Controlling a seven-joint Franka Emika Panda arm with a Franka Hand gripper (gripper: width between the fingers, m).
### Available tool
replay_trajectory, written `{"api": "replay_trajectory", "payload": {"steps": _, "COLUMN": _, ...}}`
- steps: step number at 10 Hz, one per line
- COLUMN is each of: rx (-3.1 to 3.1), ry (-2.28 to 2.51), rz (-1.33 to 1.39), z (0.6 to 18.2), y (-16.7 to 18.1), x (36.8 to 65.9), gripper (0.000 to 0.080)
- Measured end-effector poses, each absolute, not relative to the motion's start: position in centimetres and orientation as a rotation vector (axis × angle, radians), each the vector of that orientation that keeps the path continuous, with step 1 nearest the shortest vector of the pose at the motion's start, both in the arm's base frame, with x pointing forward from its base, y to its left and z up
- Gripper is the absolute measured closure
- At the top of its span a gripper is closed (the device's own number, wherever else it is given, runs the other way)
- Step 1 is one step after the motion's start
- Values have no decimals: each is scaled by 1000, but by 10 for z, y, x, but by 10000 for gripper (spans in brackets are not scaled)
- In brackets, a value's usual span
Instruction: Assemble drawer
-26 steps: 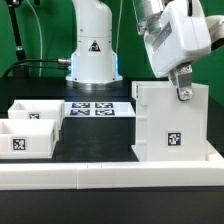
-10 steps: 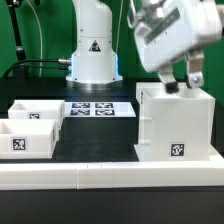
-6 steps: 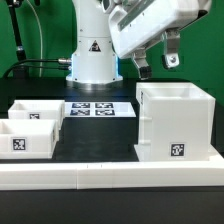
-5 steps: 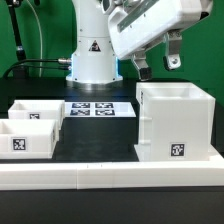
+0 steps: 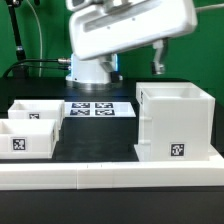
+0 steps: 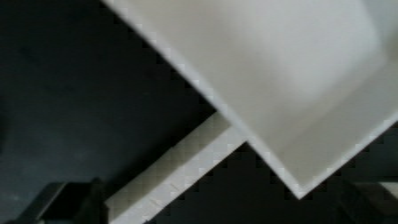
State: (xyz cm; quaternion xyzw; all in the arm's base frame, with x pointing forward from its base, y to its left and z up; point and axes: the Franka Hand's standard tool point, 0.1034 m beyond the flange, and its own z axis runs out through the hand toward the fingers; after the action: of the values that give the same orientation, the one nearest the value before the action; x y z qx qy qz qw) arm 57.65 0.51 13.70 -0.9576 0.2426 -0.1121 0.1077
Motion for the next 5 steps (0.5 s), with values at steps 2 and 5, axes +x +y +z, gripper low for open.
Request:
{"api": "replay_trajectory", "payload": {"steps": 2, "rx": -2905, "ry": 438, "rz": -363, "z": 131, "y": -33, "x": 570, "gripper": 150}}
{"api": "replay_trajectory", "payload": {"steps": 5, "rx": -2965, "ry": 181, "rz": -381, "z": 131, "y": -33, "x": 570, "gripper": 150}}
